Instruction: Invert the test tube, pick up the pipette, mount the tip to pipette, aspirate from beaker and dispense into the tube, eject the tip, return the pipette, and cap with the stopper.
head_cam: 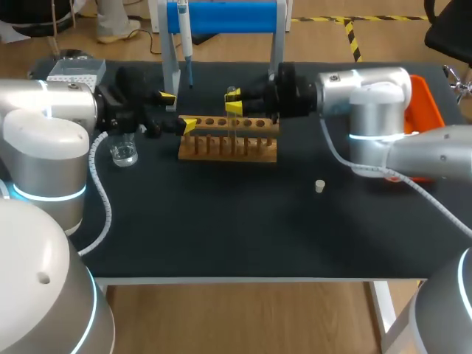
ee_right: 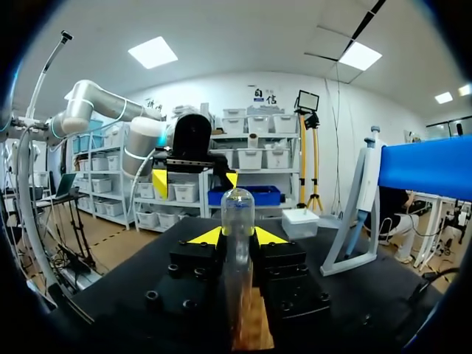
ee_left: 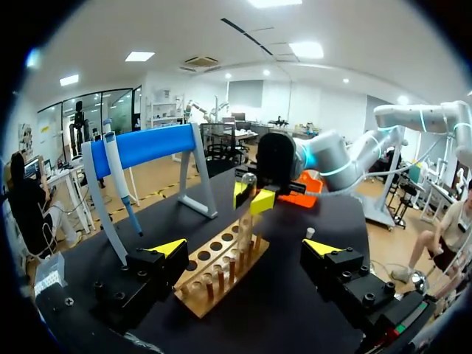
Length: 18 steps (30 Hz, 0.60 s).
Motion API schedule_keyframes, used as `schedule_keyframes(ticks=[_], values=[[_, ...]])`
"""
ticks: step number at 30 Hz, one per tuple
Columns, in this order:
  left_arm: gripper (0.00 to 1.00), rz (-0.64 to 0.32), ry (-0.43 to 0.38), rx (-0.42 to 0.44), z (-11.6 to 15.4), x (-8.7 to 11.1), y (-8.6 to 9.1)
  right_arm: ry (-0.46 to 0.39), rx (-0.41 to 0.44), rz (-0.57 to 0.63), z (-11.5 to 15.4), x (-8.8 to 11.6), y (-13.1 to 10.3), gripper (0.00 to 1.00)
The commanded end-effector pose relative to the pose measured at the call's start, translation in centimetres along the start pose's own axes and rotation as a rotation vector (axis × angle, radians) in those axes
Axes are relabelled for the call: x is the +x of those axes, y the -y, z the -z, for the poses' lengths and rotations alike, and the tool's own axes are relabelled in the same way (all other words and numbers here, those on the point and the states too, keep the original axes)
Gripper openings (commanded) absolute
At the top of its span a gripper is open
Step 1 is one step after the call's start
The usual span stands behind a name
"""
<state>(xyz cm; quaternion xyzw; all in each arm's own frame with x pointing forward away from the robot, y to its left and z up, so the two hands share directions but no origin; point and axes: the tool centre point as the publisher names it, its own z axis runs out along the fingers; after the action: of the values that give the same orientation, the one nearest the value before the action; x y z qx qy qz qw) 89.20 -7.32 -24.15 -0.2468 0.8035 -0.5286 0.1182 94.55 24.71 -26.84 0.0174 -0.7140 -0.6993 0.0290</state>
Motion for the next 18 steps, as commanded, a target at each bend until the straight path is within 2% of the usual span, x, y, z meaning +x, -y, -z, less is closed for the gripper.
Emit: schedule_keyframes(ticks=[1, 18], values=[[1.00, 0.000, 0.000, -0.001, 0.1, 0.0, 0.0, 0.002, 0.003, 0.003, 0.2, 0.1, -0.6, 0.00], [1.00, 0.000, 0.000, -0.001, 0.1, 0.0, 0.0, 0.013, 0.002, 0.024, 0.5, -0.1, -2.8, 0.00]])
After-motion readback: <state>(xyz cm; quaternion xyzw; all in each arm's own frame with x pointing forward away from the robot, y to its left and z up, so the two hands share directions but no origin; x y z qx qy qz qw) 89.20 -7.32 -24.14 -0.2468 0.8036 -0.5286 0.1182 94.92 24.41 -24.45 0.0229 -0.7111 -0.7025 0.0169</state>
